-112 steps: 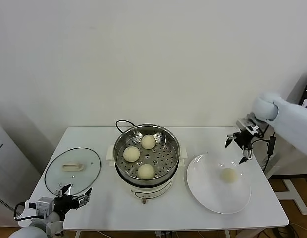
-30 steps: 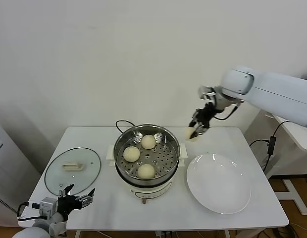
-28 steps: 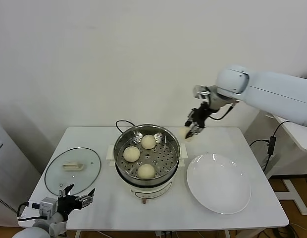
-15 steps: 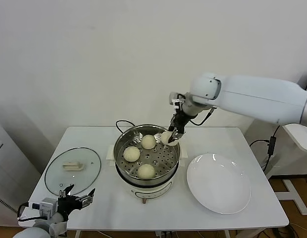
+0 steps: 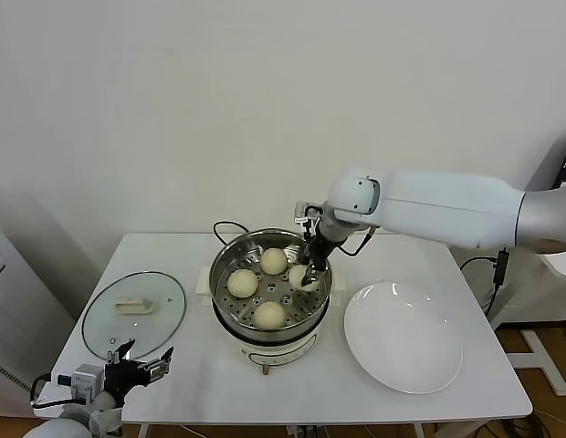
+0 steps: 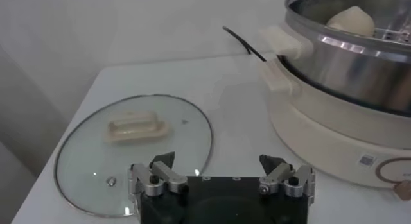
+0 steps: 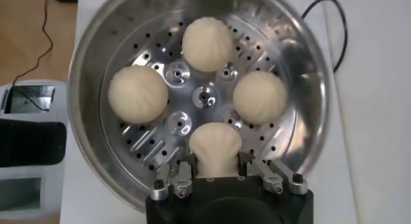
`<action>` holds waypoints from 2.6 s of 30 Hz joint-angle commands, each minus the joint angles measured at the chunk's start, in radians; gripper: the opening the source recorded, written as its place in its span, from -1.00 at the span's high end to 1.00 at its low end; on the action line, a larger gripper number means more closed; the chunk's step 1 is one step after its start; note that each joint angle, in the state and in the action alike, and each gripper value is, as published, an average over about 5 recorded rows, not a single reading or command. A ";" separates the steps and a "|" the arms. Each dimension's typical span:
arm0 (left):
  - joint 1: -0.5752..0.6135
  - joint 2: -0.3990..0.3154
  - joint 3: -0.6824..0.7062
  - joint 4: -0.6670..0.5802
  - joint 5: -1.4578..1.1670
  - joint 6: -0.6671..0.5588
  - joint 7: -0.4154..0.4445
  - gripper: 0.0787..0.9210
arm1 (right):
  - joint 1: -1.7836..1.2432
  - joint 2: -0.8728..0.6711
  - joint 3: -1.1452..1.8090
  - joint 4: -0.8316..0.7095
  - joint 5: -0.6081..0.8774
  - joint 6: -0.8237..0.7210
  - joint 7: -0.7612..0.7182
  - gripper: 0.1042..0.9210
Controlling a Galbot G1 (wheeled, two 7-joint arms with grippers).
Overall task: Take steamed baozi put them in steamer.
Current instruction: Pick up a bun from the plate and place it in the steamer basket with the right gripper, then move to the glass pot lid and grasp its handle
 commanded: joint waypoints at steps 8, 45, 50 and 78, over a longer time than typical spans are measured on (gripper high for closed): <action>-0.003 0.000 0.000 0.008 -0.002 -0.001 0.001 -0.77 | -0.080 0.018 0.047 -0.021 -0.022 -0.016 0.041 -0.08; -0.094 -0.036 -0.057 0.070 0.060 -0.047 0.038 -0.77 | -1.499 -0.365 1.740 0.188 -0.069 0.570 0.766 -0.76; -0.086 -0.037 -0.056 0.080 0.140 -0.074 0.047 -0.77 | -1.701 -0.256 1.923 0.208 -0.182 0.614 0.750 -0.76; -0.152 -0.068 -0.056 0.504 1.504 -0.605 0.033 -0.77 | -2.008 0.118 2.198 0.206 -0.423 0.674 0.603 -0.76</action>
